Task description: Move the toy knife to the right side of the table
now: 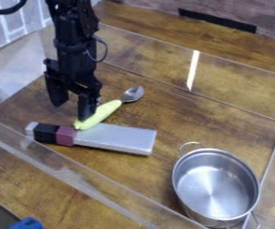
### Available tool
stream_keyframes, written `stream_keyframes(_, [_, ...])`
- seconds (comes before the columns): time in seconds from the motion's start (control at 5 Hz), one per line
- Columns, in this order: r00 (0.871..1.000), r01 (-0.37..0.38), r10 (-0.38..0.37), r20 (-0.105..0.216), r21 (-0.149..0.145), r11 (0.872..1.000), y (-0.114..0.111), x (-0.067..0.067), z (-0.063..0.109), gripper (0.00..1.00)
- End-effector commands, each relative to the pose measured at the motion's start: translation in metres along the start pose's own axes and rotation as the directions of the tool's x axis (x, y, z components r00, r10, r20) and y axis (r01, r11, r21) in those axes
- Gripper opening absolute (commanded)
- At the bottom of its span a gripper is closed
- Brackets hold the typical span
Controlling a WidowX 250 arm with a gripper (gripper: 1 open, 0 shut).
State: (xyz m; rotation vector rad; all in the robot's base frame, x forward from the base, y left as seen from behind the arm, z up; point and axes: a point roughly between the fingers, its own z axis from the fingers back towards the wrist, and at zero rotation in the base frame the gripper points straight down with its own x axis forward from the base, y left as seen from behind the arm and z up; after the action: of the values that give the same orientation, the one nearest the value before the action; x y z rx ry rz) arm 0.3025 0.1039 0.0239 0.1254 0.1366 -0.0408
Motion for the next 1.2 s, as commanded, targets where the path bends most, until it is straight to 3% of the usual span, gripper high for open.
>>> stream_keyframes(0.0, [0.956,0.059,-0.077,-0.284,-0.072,0.996,0.001,-0.065,-0.058,1.0])
stream_keyframes(0.2, [0.948,0.093,-0.113,-0.297,-0.081,0.992,0.005,-0.063,-0.054,1.0])
stream_keyframes(0.4, [0.947,0.005,-0.039,-0.318,-0.107,0.994,-0.007,-0.067,-0.05,1.0])
stream_keyframes(0.8, [0.943,-0.08,0.033,-0.332,-0.129,0.988,-0.008,-0.057,-0.045,1.0])
stream_keyframes(1.0, [0.94,-0.113,0.062,-0.336,-0.135,0.984,-0.021,-0.05,-0.041,1.0])
